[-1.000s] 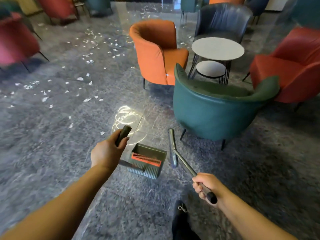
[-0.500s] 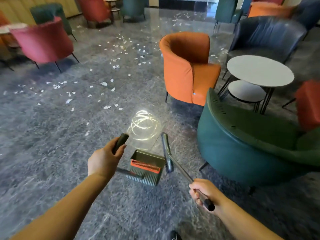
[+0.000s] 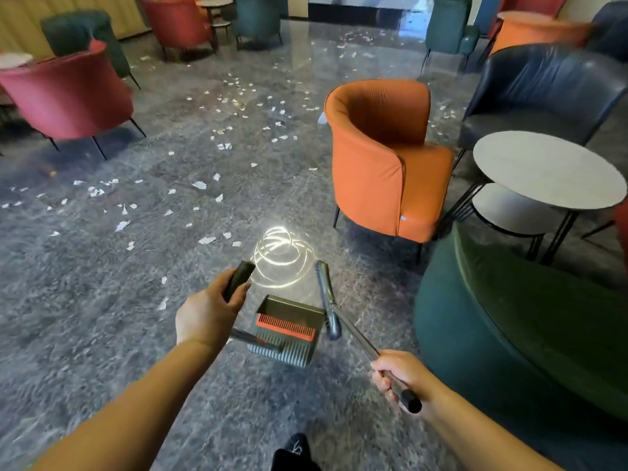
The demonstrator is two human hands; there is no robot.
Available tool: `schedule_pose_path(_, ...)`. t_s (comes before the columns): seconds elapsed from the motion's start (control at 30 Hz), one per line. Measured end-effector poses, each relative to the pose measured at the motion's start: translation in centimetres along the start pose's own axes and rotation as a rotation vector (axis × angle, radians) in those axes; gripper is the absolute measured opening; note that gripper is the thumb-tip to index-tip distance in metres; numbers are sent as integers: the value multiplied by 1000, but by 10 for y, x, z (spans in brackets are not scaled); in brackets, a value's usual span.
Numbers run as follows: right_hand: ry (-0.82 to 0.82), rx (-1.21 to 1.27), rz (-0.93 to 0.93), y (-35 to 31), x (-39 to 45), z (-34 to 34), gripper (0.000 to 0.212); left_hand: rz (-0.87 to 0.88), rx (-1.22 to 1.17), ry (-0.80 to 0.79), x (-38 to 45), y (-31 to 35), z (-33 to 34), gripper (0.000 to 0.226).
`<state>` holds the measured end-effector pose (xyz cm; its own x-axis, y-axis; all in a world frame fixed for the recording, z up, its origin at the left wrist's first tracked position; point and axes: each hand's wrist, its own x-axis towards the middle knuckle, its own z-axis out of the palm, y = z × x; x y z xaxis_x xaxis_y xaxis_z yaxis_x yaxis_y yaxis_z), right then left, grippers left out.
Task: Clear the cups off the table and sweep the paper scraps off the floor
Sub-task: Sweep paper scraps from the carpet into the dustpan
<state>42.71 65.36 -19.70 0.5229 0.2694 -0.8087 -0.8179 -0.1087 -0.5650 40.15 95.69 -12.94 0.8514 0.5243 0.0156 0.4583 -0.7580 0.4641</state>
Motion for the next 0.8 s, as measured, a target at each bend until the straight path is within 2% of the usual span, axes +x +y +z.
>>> schedule_pose_path(0.1, 7, -26, 9, -39, 29, 19, 22, 1, -4, -26, 52, -7, 2, 39)
schedule_pose_path(0.43, 38, -74, 11, -158, 127, 49, 8, -13, -29, -38, 201, -14, 20, 38)
schedule_pose_path(0.6, 35, -119, 39, -228, 189, 44, 13, -41, -5, -46, 279, 0, 46, 40)
schedule_pose_path(0.8, 45, -231, 68, -317, 259, 33, 5, -67, 56, -58, 362, 26, 72, 44)
